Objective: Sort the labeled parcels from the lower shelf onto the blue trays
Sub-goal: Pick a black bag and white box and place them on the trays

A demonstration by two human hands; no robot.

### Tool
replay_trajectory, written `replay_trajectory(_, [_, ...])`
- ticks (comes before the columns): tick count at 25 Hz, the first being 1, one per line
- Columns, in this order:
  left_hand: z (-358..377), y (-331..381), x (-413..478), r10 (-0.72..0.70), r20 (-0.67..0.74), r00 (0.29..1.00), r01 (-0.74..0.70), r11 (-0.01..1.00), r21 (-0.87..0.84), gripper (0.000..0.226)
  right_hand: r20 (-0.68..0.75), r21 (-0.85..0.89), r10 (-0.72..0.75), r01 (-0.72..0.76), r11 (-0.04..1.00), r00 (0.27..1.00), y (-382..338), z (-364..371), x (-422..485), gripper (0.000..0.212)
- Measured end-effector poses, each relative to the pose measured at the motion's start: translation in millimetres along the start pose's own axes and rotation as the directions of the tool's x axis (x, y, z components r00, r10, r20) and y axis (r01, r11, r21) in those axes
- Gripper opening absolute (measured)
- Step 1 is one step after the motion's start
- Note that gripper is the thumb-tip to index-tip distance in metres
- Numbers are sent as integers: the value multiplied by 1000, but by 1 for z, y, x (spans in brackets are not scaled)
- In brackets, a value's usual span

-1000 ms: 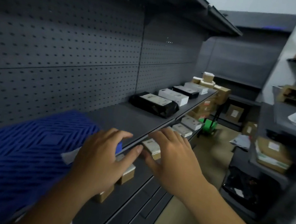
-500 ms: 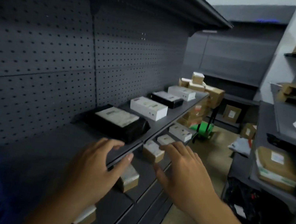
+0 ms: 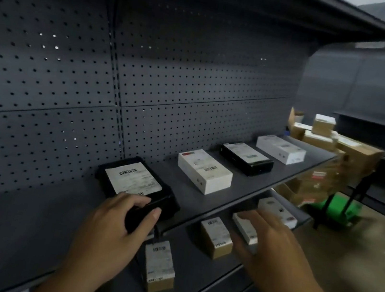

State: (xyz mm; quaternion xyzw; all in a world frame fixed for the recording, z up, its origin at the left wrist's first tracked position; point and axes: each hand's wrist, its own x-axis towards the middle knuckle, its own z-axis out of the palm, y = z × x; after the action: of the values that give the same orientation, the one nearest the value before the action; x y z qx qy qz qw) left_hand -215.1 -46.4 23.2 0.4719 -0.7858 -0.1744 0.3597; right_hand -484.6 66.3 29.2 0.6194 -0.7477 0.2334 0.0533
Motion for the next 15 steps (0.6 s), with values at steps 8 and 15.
replay_trajectory(8, [30,-22,70,-145,-160,976,133,988,-81,36,74,74,-67,61,995,995,58,35,95,39])
replay_trajectory(15, [32,-21,90,-265,-295,918,292,955,52,37,55,217,-224,207,954,973,91,65,165,38])
